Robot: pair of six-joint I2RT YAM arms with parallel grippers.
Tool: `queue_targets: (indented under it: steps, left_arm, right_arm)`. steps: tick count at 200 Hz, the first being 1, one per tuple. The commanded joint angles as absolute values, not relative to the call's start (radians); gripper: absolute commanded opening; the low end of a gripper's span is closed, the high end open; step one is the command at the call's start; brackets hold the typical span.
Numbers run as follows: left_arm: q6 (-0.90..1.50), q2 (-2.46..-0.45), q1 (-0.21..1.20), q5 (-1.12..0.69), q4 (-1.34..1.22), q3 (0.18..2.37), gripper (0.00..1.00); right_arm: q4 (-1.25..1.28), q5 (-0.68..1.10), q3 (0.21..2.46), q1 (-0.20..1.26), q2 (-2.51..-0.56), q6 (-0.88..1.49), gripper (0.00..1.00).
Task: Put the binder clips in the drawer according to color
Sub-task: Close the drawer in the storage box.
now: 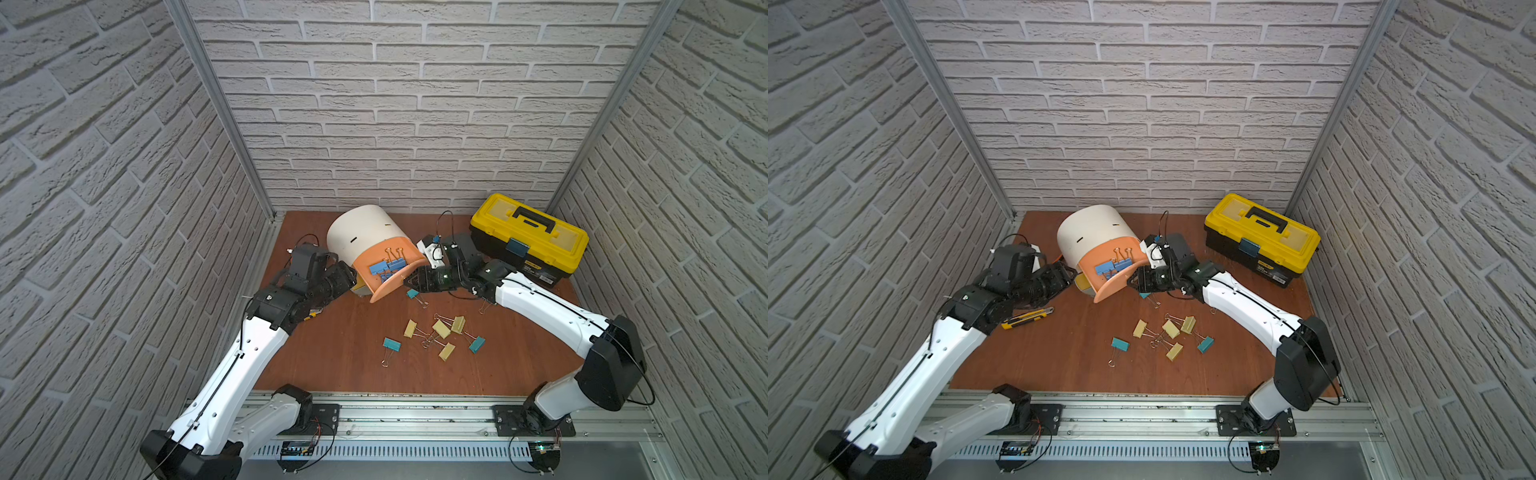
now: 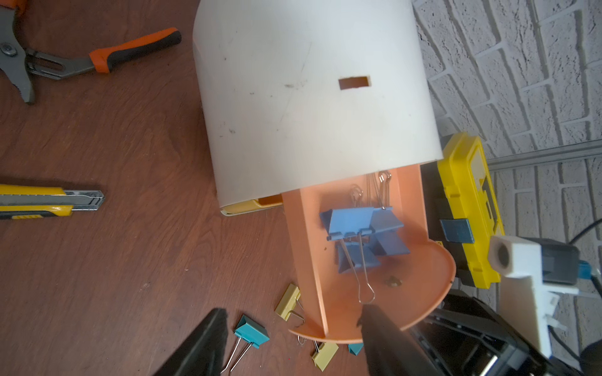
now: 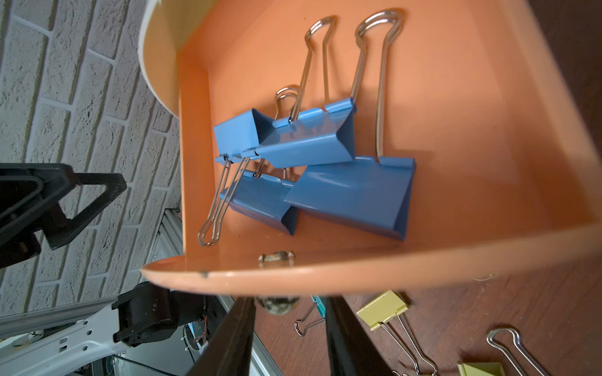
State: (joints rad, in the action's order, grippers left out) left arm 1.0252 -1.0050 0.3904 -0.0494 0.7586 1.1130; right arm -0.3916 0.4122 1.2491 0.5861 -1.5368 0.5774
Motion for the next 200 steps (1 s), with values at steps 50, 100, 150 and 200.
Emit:
queue_targets:
  steps: [50, 100, 150, 200]
  left_arm:
    - [1.016, -0.983, 0.357, -0.068, 0.767, 1.101, 0.7]
    - [1.003, -0.98, 0.337, -0.075, 0.771, 1.106, 0.7]
    - [0.997, -0.976, 0.312, -0.089, 0.776, 1.104, 0.7]
    - [0.994, -0.971, 0.296, -0.097, 0.779, 1.103, 0.7]
  right_arm:
    - [-0.32, 0.427, 1.303, 0.583, -1.578, 0.605, 0.34]
    - [-0.316, 0.432, 1.354, 0.583, -1.623, 0.615, 0.32]
    - [-0.32, 0.43, 1.432, 0.583, -1.689, 0.62, 0.3]
    - [-0.334, 0.423, 1.537, 0.58, -1.768, 0.618, 0.3]
